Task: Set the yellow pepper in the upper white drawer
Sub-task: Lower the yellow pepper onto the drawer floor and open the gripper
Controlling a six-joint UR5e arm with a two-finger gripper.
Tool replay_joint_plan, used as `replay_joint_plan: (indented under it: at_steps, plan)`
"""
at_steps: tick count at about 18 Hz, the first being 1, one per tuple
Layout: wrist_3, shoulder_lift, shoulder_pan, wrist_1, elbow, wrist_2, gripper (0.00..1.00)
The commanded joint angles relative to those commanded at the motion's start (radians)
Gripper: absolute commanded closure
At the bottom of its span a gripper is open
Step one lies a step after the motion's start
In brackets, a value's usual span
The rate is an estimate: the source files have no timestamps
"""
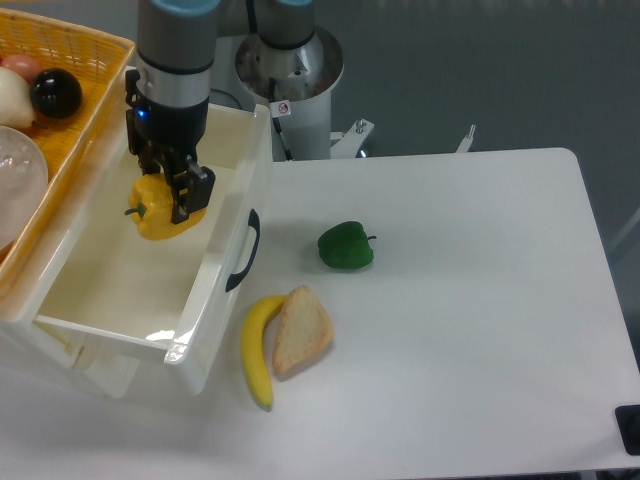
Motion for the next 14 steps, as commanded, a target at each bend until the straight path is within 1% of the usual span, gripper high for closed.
replay_joint_plan:
  at_steps: [5,10,14]
  plan:
    - [0.0,-0.029,-0.02,0.0,-0.005,0.003,0.54]
    - [-0.009,-0.054,-0.049,0.002,-0.008,0.064,0.54]
    - [-0.012,-0.072,-0.057,0.011,-0.008,0.066,0.54]
